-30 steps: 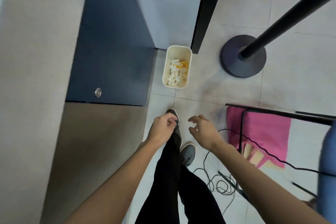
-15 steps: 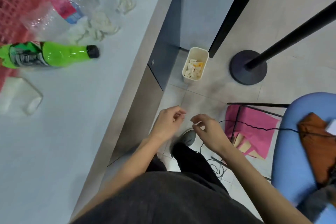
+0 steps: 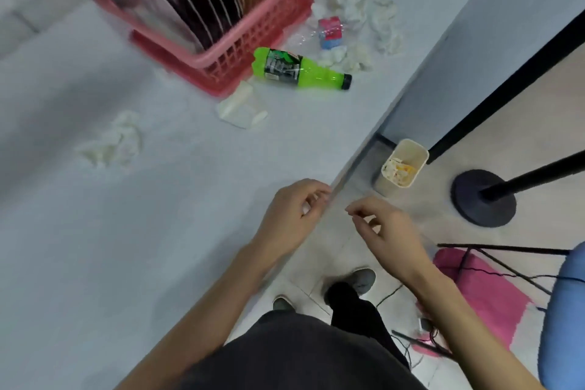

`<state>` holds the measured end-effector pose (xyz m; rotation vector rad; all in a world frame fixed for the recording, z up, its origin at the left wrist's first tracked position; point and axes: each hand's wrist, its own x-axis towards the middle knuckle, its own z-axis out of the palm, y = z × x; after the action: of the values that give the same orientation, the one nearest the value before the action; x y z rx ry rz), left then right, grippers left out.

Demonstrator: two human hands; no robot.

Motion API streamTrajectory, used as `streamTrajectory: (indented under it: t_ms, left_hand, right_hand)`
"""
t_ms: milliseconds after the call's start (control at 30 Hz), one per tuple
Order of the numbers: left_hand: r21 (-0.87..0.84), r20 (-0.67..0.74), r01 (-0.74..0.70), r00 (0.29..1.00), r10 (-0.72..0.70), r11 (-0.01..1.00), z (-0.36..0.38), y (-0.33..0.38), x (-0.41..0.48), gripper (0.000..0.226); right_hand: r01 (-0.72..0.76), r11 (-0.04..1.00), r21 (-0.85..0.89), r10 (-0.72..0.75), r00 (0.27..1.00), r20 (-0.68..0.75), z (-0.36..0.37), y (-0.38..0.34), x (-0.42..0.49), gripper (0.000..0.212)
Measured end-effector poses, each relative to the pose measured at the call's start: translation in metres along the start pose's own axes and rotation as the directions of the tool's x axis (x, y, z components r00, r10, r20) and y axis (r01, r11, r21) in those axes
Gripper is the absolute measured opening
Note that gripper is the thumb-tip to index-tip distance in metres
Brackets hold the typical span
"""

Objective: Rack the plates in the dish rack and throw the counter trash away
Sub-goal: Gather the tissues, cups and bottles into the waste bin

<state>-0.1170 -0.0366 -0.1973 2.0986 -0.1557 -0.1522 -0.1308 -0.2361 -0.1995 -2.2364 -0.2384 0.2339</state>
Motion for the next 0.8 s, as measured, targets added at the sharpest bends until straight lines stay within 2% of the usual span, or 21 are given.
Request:
streamTrajectory:
  t_ms: [200, 467, 800]
  left_hand:
    - [-0.047, -0.208, 0.075, 0.975, -0.083, 0.996, -0.071, -0.027, -0.059, 0.021]
    - [-0.067, -0.378, 0.191, 0.904, -0.202, 0.979, -0.131, -0.058, -0.124, 0.018]
    - [-0.017, -0.545, 0.313, 0.793, -0.272, 0.949, -0.207, -0.094, -0.134, 0.019]
  right_hand:
    - [0.157, 0.988, 0.002, -0.156, 0.976, 0.154, 0.048, -0.07, 0.018, 0.018]
    - [0.274, 0.959, 0.07, -0.281, 0.901, 0.33, 0.108, -0.134, 0.042, 0.018]
    - [0.329, 0.94, 0.089, -0.336, 0.856, 0.393, 0.148, -0.18, 0.089, 0.016]
